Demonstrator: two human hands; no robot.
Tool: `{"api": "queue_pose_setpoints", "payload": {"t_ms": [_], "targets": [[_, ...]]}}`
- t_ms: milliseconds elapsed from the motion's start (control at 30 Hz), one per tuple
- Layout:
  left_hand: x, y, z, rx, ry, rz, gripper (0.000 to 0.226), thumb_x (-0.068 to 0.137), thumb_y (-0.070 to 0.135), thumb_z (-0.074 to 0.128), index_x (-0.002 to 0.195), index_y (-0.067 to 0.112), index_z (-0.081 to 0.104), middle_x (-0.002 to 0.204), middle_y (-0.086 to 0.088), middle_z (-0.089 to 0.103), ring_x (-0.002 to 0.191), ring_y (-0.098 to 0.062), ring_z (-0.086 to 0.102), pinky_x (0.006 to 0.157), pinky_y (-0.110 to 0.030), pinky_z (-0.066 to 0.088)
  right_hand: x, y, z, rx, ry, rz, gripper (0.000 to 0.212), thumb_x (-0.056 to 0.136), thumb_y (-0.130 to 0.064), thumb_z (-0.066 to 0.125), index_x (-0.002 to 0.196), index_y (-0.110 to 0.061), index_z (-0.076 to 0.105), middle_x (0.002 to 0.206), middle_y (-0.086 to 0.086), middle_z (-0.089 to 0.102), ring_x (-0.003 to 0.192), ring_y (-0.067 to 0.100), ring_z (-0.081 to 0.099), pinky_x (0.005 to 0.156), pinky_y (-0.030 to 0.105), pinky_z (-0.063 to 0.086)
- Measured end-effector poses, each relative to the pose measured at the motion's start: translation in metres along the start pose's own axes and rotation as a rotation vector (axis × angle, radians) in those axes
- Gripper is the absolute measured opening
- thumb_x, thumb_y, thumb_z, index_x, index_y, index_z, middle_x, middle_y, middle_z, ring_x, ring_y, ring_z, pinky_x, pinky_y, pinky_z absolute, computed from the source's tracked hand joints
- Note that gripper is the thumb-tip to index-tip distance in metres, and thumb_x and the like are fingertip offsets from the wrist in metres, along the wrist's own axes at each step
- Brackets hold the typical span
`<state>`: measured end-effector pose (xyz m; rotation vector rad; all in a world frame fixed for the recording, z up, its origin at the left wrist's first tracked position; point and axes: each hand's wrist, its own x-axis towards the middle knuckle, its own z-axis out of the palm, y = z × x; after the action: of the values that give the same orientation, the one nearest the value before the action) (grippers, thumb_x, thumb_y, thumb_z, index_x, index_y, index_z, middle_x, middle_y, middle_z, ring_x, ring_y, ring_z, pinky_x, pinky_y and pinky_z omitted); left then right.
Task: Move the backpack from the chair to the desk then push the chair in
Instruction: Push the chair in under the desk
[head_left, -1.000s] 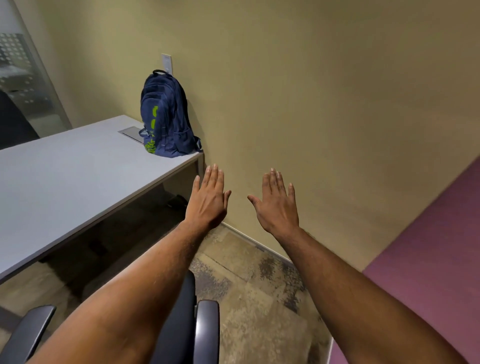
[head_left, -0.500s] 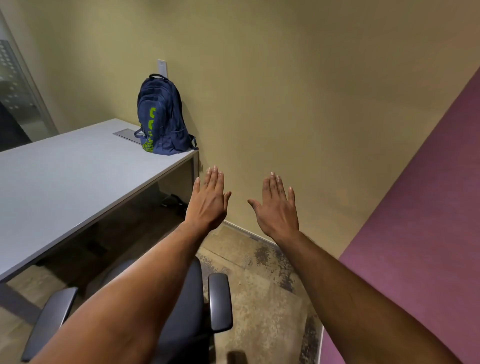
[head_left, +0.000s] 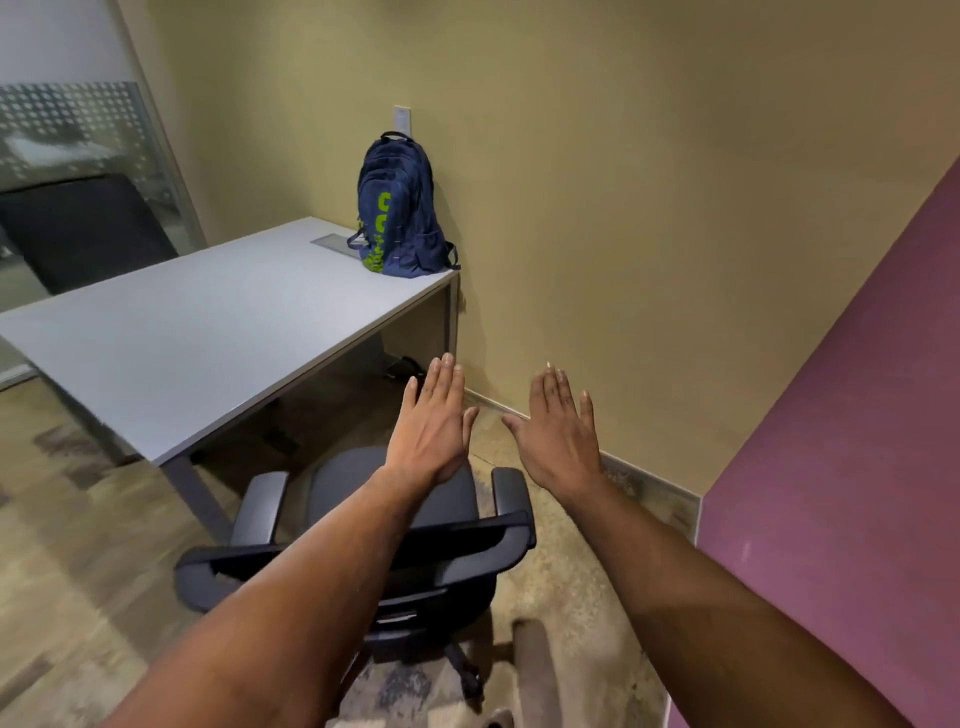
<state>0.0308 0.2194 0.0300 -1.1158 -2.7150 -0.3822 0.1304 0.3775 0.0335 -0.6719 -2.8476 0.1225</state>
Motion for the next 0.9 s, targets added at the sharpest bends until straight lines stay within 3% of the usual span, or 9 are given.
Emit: {"api": "queue_pose_setpoints", "payload": {"t_ms": [367,467,567,700,900], "targets": [[-0.137,-0.062,-0.017,0.012,-0.012,-0.114,0.068,0.106,0.050,0.014,0.160,0.010,0.004,0.167,-0.009,-0.010,0.154,-0.022,-0.014,0.124,-0.047,-0.004,-0.095,-0.095,0.029,0.019,-0.164,-0.113,0.079,0.103,-0.062,0.017,0.162,-0.014,-0.004,0.170,0.004,-0.012,0.156,0.019,-0.014,0.127,0.048,-0.002],[-0.170,-0.071,-0.012,0.010,-0.008,-0.138,0.072,0.104,0.055,0.012,0.160,0.010,0.006,0.167,-0.009,-0.008,0.154,-0.022,-0.014,0.125,-0.047,-0.005,-0.115,-0.108,0.037,0.011,-0.200,-0.123,0.088,0.093,-0.069,0.001,0.162,-0.015,-0.003,0.170,0.003,-0.012,0.156,0.017,-0.014,0.127,0.046,-0.003],[-0.196,-0.083,-0.008,0.039,-0.026,-0.146,0.077,0.102,0.061,0.010,0.160,0.010,0.010,0.168,-0.010,-0.004,0.155,-0.022,-0.012,0.124,-0.046,-0.003,-0.135,-0.118,0.045,0.010,-0.208,-0.137,0.094,0.089,-0.074,-0.010,0.162,-0.015,0.000,0.171,0.002,-0.010,0.156,0.015,-0.013,0.126,0.045,-0.004],[-0.218,-0.104,-0.003,0.042,-0.071,-0.124,0.082,0.101,0.065,0.007,0.159,0.007,0.015,0.168,-0.011,0.004,0.155,-0.022,-0.004,0.124,-0.045,-0.001,-0.148,-0.129,0.051,0.053,-0.224,-0.080,0.093,0.088,-0.071,-0.010,0.163,-0.016,0.001,0.171,0.000,-0.008,0.156,0.013,-0.012,0.127,0.044,-0.004],[-0.224,-0.116,0.000,0.035,-0.118,-0.065,0.089,0.099,0.067,-0.001,0.157,0.005,0.026,0.165,-0.013,0.019,0.154,-0.023,0.012,0.125,-0.044,0.015,-0.157,-0.133,0.052,0.098,-0.232,-0.035,0.095,0.086,-0.070,-0.013,0.163,-0.017,0.005,0.171,-0.003,-0.005,0.155,0.010,-0.011,0.127,0.041,-0.003]]}}
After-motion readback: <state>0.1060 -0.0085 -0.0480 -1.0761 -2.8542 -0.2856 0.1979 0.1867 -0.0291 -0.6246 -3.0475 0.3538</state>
